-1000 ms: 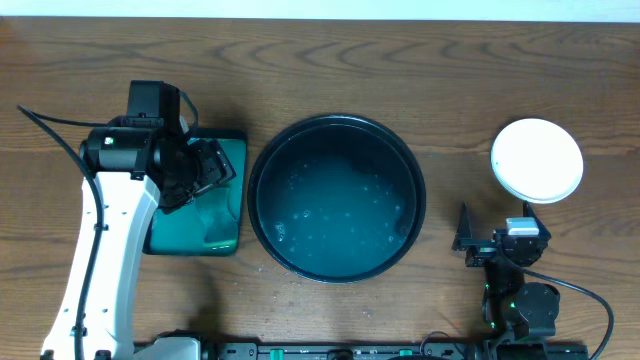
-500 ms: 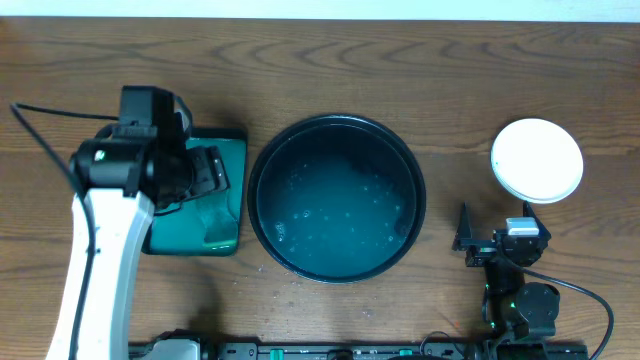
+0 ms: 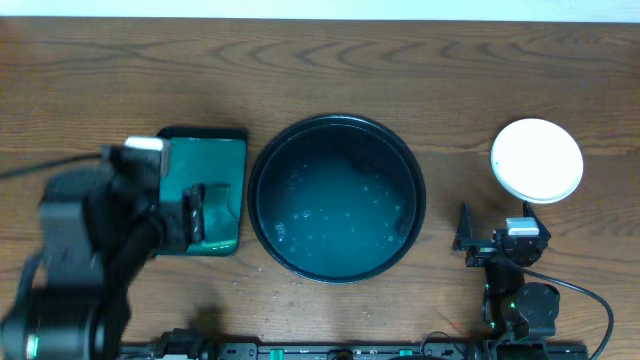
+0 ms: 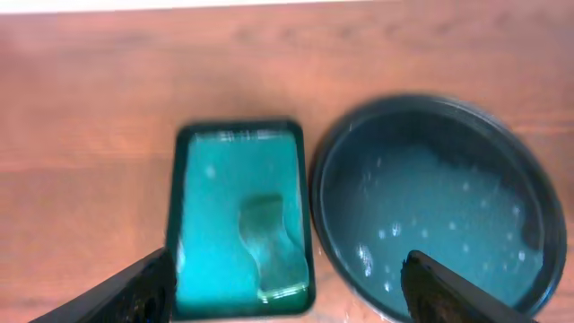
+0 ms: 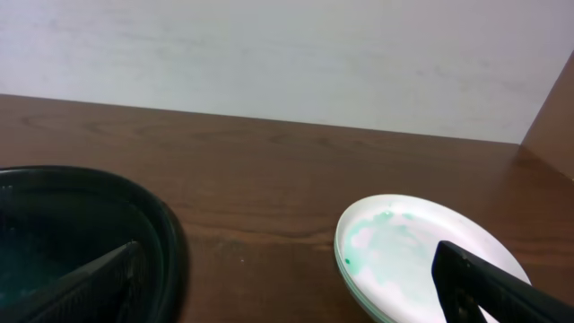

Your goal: Clean dirty plates on tray and stack at the side

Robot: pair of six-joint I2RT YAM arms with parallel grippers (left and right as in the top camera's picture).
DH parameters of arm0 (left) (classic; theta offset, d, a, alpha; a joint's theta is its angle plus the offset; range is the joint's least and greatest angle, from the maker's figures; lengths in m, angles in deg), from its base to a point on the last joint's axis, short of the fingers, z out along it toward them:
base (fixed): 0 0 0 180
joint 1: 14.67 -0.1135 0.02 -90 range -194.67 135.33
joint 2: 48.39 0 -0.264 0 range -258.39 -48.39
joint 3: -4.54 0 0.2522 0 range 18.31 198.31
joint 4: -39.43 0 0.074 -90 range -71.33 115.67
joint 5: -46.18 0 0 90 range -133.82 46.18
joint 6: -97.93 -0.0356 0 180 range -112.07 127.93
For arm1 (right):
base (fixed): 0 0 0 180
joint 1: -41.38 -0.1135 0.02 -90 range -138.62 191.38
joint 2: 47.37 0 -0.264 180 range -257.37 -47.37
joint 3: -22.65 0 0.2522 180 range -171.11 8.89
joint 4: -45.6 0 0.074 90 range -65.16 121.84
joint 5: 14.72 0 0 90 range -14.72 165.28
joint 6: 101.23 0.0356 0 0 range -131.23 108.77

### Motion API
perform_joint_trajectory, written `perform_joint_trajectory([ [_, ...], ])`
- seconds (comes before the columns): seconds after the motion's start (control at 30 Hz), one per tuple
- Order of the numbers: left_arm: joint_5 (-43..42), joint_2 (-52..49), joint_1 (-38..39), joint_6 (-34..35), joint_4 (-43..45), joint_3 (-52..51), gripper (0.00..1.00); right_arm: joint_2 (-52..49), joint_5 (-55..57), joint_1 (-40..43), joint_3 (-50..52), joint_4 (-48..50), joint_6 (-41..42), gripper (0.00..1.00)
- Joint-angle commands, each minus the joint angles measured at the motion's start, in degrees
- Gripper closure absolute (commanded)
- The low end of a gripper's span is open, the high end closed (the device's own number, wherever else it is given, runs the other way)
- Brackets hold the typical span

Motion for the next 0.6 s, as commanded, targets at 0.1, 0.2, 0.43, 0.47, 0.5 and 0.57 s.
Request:
perform_joint_trajectory([
  [0.1,0.50,12.83,-0.20,-2.47,5.66,-8.74,0.19,0.37,0.57,-0.79,0.07,-0.20,-0.37,0.01],
  [0.2,0.48,18.99,-0.20,-2.45,9.22,-14.95,0.19,0.37,0.55,-0.79,0.07,-0.20,-0.37,0.01],
  [0.43,-3.87,31.23,-0.13,-2.43,22.43,-32.92,0.19,0.37,0.55,-0.79,0.07,-0.20,-0.37,0.01],
  [0.47,-4.96,32.44,-0.13,-2.40,24.70,-35.47,0.19,0.37,0.55,-0.79,0.07,-0.20,-0.37,0.01],
  [0.5,-6.16,33.59,-0.13,-2.40,27.08,-38.05,0.19,0.37,0.55,-0.79,0.07,-0.20,-0.37,0.01],
  [0.57,-8.57,35.65,0.09,-2.40,32.22,-42.77,0.19,0.37,0.55,-0.79,0.07,-0.20,-0.37,0.01],
])
